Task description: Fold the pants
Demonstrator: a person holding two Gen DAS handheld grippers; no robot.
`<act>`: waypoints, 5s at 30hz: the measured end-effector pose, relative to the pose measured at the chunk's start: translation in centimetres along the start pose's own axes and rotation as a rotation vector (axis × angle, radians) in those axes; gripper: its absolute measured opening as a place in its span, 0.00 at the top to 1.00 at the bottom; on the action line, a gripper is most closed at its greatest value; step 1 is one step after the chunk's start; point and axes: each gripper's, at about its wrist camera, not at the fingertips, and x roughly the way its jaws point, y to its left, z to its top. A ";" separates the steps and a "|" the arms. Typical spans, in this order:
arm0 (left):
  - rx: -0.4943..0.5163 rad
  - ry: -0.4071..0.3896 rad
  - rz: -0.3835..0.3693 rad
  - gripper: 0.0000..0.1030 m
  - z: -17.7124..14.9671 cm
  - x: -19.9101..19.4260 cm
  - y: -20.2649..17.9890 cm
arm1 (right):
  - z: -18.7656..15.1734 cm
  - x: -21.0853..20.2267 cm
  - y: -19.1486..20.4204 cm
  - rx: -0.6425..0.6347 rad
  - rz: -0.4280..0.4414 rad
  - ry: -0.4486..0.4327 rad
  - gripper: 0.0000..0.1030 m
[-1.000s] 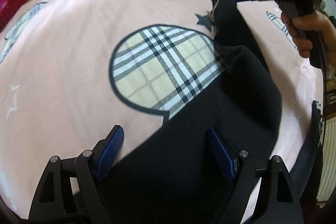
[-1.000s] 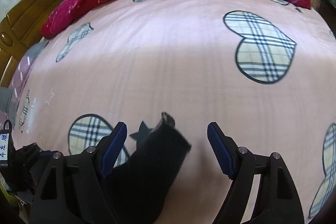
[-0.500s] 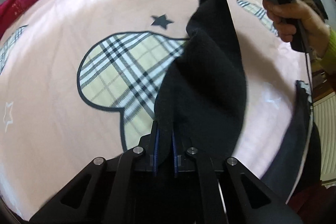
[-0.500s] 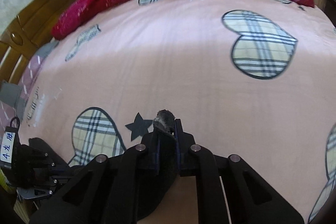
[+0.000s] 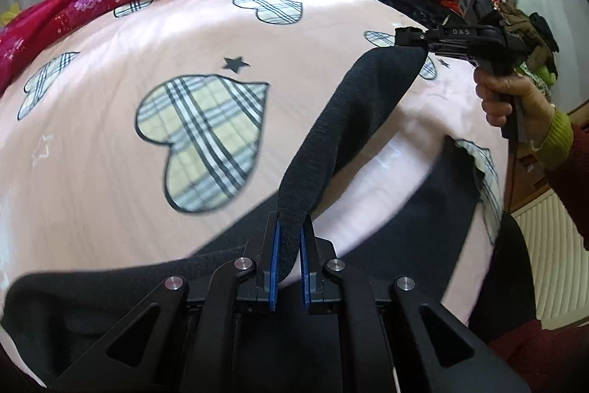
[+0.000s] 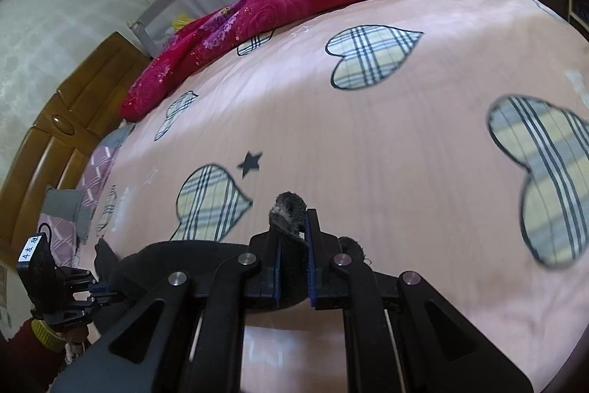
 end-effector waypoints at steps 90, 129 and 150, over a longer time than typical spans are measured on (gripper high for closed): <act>-0.833 0.155 0.288 0.96 -11.7 -11.3 16.4 | -22.2 7.7 27.0 -0.635 0.341 0.302 0.93; -1.143 -0.223 0.161 0.88 -32.1 -14.3 12.3 | -27.7 7.4 30.5 -0.916 0.131 0.398 0.89; -1.306 -0.230 0.237 0.43 -33.4 -15.8 17.2 | -18.1 8.5 29.7 -0.496 0.237 0.281 0.45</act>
